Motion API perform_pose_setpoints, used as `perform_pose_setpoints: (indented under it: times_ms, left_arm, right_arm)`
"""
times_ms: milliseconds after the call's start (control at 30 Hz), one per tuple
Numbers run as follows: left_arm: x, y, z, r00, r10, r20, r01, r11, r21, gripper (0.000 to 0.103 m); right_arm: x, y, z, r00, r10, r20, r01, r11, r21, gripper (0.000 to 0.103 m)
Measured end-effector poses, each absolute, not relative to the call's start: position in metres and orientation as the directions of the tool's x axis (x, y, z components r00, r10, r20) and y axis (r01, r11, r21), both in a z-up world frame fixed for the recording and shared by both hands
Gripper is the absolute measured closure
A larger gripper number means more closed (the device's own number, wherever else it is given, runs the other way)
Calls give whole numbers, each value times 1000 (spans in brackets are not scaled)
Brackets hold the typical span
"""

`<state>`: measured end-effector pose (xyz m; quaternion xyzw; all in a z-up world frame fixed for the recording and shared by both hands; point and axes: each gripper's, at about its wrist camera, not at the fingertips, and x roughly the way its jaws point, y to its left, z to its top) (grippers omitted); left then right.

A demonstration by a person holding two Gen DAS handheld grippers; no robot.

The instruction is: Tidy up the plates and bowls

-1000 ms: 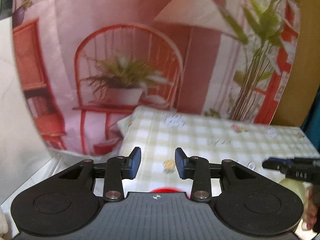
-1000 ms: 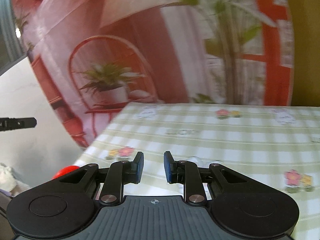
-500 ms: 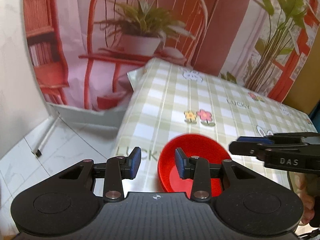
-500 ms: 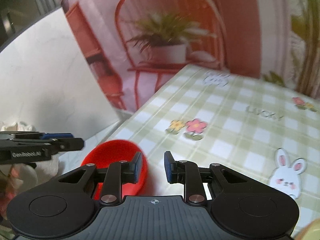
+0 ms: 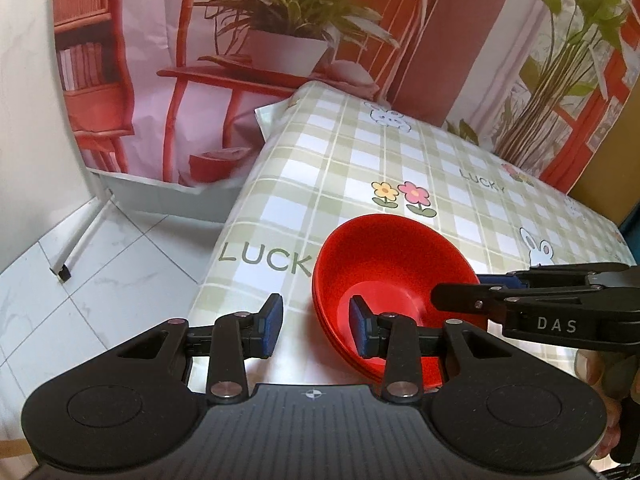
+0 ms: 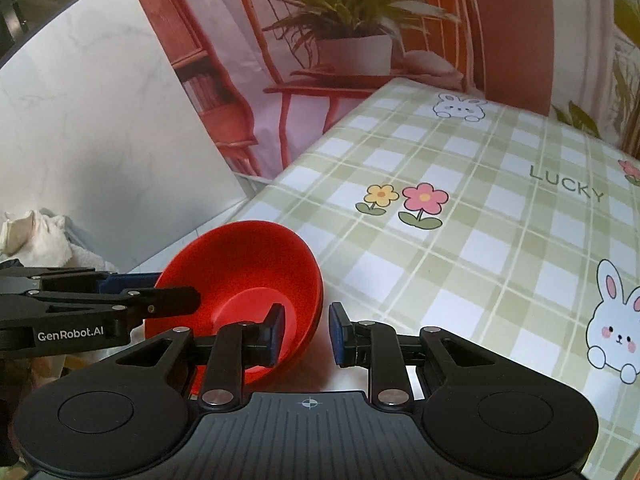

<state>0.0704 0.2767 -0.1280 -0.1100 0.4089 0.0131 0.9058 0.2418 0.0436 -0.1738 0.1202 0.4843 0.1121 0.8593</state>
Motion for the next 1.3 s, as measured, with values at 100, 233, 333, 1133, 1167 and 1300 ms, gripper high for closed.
perform_pose_setpoints:
  times_ms: [100, 233, 333, 1133, 1167, 1300]
  left_arm:
    - [70, 275, -128, 668, -70, -741, -108, 976, -189, 81]
    - [69, 268, -127, 670, -65, -740, -95, 980, -172, 87]
    - [67, 267, -127, 669, -70, -740, -99, 978, -181, 88]
    - [95, 172, -81, 709, -186, -680, 65, 978, -199, 88]
    - [98, 165, -79, 709, -193, -678, 77, 977, -197, 88]
    - [105, 139, -73, 703, -219, -677, 123, 974, -188, 88]
  right_arm:
    - [240, 43, -175, 504, 319, -802, -73, 942, 329, 86]
    - [237, 43, -176, 505, 328, -798, -61, 936, 346, 89]
    - [235, 38, -176, 506, 336, -794, -38, 929, 368, 89]
    - [175, -62, -137, 659, 221, -719, 194, 874, 446, 93]
    - [172, -68, -134, 667, 209, -715, 202, 873, 444, 93]
    - [156, -92, -127, 693, 170, -701, 236, 865, 443, 93]
